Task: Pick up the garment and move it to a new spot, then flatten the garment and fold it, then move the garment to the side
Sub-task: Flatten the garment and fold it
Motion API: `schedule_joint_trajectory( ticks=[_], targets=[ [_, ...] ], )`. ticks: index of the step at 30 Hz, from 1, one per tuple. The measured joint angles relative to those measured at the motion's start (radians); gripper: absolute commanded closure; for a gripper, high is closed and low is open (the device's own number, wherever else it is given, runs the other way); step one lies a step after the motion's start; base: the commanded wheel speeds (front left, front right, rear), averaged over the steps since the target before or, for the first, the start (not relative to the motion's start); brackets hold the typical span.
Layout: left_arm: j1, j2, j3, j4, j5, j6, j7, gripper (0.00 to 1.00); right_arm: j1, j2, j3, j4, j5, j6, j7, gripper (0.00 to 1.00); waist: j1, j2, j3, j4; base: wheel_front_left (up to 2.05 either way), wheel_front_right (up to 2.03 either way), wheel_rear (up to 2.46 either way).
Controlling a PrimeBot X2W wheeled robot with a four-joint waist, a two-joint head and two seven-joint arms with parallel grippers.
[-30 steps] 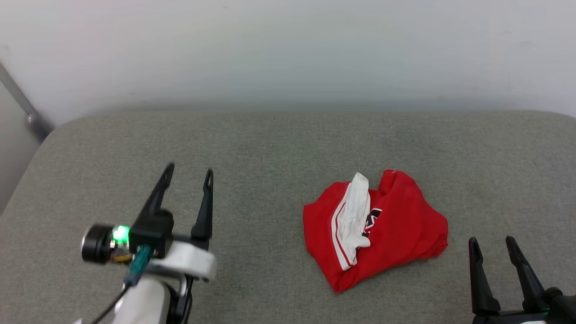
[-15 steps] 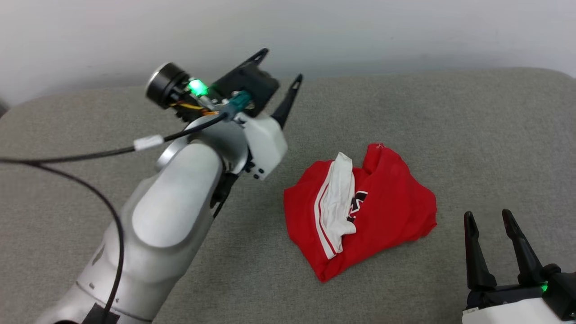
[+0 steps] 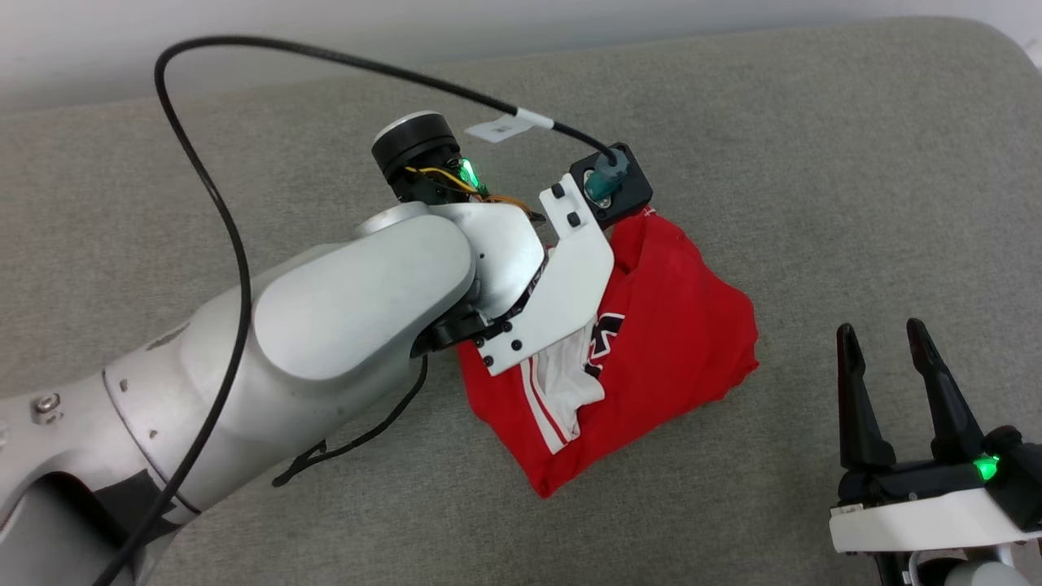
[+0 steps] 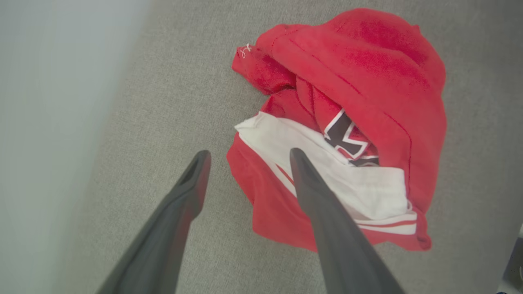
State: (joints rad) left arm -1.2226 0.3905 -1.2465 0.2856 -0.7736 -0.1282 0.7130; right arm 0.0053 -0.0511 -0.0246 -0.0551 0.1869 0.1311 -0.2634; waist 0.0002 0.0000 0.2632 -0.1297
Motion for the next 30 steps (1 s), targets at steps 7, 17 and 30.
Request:
schedule_joint_trajectory(
  ticks=[7, 17, 30],
  targets=[
    [-0.016, 0.039, -0.035, -0.169, -0.052, 0.000, 0.318, 0.00, -0.049, 0.000, 0.013, 0.001, 0.026, 0.000, 0.000, 0.00, 0.0000, 0.0000, 0.082, -0.054, 0.00, 0.00, 0.00],
    [0.077, 0.107, -0.035, -0.342, -0.002, 0.000, 0.508, 0.00, -0.093, 0.000, 0.028, 0.005, 0.053, 0.000, 0.000, 0.00, -0.0001, 0.0000, 0.162, -0.108, 0.00, 0.00, 0.00],
    [0.084, 0.121, -0.036, -0.354, 0.032, 0.000, 0.422, 1.00, -0.108, 0.000, 0.012, 0.011, 0.049, 0.000, 0.000, 0.00, -0.0001, 0.0000, 0.177, -0.094, 0.00, 0.00, 0.00]
  ],
)
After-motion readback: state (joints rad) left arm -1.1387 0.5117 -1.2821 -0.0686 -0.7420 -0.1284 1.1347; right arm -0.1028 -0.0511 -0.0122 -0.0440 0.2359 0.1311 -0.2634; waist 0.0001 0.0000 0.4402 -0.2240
